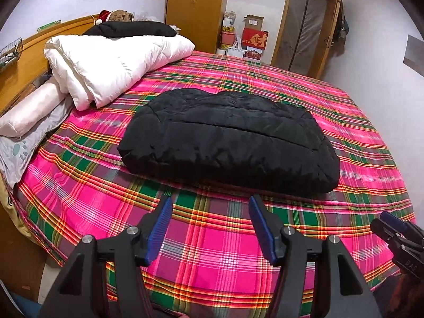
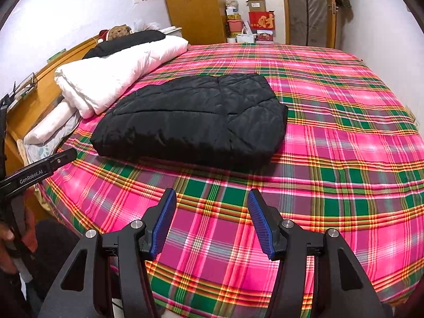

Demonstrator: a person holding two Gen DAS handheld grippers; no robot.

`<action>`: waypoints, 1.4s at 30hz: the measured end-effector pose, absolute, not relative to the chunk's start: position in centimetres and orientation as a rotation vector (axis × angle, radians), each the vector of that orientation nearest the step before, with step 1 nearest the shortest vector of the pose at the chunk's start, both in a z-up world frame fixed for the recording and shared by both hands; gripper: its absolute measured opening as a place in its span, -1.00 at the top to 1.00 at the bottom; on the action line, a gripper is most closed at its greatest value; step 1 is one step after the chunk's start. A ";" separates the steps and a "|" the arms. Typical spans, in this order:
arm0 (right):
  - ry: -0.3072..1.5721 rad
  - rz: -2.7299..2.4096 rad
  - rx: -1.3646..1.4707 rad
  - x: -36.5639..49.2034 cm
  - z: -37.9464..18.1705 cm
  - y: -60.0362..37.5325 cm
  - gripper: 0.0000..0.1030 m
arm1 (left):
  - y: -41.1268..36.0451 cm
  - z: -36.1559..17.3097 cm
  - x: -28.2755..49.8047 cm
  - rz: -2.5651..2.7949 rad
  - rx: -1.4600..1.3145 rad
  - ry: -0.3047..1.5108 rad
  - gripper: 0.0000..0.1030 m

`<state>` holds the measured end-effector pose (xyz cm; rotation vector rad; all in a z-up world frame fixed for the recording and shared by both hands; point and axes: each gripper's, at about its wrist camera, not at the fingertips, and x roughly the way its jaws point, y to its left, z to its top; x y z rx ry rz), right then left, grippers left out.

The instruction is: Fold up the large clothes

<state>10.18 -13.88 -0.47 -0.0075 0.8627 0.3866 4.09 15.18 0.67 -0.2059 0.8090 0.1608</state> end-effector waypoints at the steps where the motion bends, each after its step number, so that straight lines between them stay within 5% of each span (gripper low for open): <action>1: 0.863 0.387 -0.006 10.2 -0.5 -13.9 -0.10 | 15.2 0.6 4.1 0.161 -0.207 0.811 -0.20; 42: 0.873 0.397 -0.007 10.2 -0.5 -13.4 -0.10 | 14.6 1.0 3.6 0.157 -0.216 0.792 -0.20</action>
